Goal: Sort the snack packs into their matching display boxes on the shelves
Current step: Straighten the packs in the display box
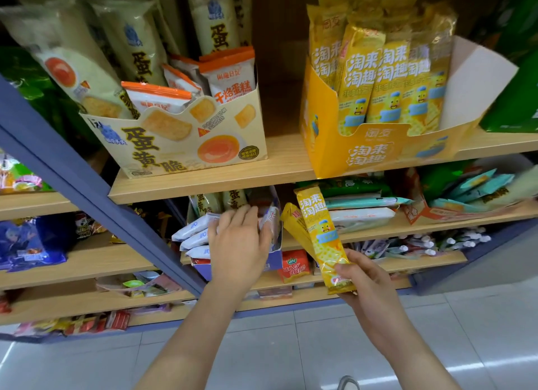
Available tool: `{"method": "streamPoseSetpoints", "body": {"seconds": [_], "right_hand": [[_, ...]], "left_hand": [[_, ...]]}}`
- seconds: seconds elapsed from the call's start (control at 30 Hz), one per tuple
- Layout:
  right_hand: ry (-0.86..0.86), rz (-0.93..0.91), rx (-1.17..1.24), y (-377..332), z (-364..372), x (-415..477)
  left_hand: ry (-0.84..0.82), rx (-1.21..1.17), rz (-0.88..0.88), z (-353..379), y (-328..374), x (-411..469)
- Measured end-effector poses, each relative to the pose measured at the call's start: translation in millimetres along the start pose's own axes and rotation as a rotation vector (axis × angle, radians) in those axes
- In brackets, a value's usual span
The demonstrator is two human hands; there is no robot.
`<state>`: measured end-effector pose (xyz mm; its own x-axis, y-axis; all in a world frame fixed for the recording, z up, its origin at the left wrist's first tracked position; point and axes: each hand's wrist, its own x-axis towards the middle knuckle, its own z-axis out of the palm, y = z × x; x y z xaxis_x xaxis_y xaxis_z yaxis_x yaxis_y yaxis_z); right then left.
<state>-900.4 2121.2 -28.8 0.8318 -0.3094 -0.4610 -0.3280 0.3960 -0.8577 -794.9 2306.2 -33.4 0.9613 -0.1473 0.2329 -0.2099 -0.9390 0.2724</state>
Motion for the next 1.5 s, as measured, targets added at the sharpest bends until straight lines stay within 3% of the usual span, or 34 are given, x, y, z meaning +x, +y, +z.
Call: {"method": "streamPoseSetpoints", "body": {"seconds": [0.1,0.17,0.23,0.37,0.5,0.6,0.67,0.73,0.8,0.87,0.93,1.1,1.2,1.3,1.4,1.5], "right_hand": [[-0.019,-0.169,-0.236,-7.3,-10.3,-3.0],[-0.081,-0.342,-0.448,-14.5,-17.2,-5.3],[-0.145,-0.534,-0.702,-22.0,-20.8,-10.0],[-0.234,-0.786,-0.951,-28.4,-29.0,-19.6],[-0.212,-0.772,-0.743,-51.0,-32.1,-30.3],[-0.103,-0.876,-0.605,-79.3,-36.7,-38.6],[-0.085,-0.876,-0.549,-102.8,-44.7,-45.0],[-0.108,-0.870,-0.457,-126.4,-53.4,-52.6],[-0.145,-0.907,-0.391,-149.5,-58.8,-60.6],[-0.209,-0.944,-0.355,-170.2,-63.7,-65.7],[-0.308,-0.965,-0.347,-188.4,-69.6,-67.3],[-0.379,-1.070,-0.240,-219.5,-76.3,-55.7],[-0.468,-0.984,0.023,-227.0,-73.2,-42.0],[-0.375,-0.855,0.240,-230.5,-62.5,-28.9],[-0.240,-0.842,0.226,-237.8,-67.2,-15.2],[-0.202,-0.929,0.221,-259.7,-84.5,-2.8]], "left_hand": [[-0.393,-0.829,-0.385,-38.4,27.3,-20.7],[-0.533,-1.216,-0.555,-51.1,46.6,-30.7],[-0.541,-1.340,-0.594,-51.0,59.3,-34.1],[-0.363,-1.504,-0.756,-49.5,67.9,-34.5],[-0.262,-1.613,-0.735,-61.8,62.8,-40.5],[-0.132,-1.702,-0.636,-78.5,57.4,-42.9],[-0.101,-1.677,-0.470,-93.9,61.1,-41.4],[-0.077,-1.442,-0.323,-105.5,68.9,-37.2],[-0.018,-1.224,-0.226,-116.1,78.4,-30.2],[-0.002,-1.159,-0.181,-129.1,89.1,-22.3],[-0.069,-1.165,-0.187,-140.8,99.9,-16.5],[-0.428,-1.500,-0.214,-148.4,120.0,-11.8],[-0.290,-1.603,-0.178,-141.8,139.3,-6.9],[-0.053,-1.483,-0.092,-134.7,160.8,-2.3],[0.013,-1.189,-0.066,-124.6,170.1,0.5],[0.032,-1.089,-0.004,-126.9,182.6,6.8]]}}
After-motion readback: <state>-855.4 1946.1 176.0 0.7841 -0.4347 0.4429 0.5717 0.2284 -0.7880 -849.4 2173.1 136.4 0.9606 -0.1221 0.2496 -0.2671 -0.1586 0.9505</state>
